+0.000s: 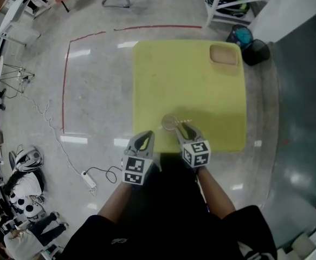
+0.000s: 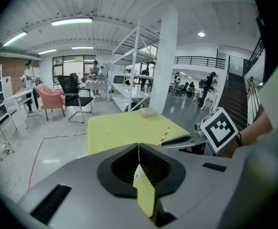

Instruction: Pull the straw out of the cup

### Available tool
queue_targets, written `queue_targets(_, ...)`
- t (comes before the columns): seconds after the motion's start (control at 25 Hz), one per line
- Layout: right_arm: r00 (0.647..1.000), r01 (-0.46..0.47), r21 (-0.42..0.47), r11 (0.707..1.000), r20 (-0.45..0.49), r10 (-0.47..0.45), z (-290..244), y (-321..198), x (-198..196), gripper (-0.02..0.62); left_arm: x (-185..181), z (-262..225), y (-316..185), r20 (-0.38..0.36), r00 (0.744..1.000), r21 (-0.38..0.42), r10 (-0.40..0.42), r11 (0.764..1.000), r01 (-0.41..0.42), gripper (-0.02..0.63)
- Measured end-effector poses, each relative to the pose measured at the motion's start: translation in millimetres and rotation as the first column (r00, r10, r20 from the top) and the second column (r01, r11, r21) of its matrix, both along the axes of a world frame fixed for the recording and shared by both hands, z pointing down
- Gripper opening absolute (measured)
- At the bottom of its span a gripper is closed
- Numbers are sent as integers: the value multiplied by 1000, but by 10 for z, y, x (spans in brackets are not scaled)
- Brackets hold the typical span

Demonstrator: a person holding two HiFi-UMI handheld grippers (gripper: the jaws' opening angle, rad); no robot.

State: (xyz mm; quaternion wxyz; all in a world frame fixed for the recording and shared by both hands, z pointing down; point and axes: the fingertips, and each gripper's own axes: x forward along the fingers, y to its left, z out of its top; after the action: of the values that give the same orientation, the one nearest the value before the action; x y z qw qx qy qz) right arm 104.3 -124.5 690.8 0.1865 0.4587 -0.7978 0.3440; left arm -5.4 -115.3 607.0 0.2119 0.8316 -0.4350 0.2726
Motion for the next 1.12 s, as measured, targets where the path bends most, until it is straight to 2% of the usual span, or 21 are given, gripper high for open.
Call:
queue_targets(0.28, 991, -99, -55, 994, 86, 103, 112, -117, -20, 126, -87, 43, 10, 7, 1000, -9, -20, 1000, 20, 44)
queue_targets(0.4, 987, -127, -69, 989, 92, 133, 135, -139, 27, 126, -82, 30, 15, 7, 1000, -9, -25, 1000, 25, 44)
queue_targets(1.12, 987, -123, -78, 989, 92, 130, 204, -258, -60, 126, -241, 45, 64, 11, 998, -10, -69, 998, 69, 44)
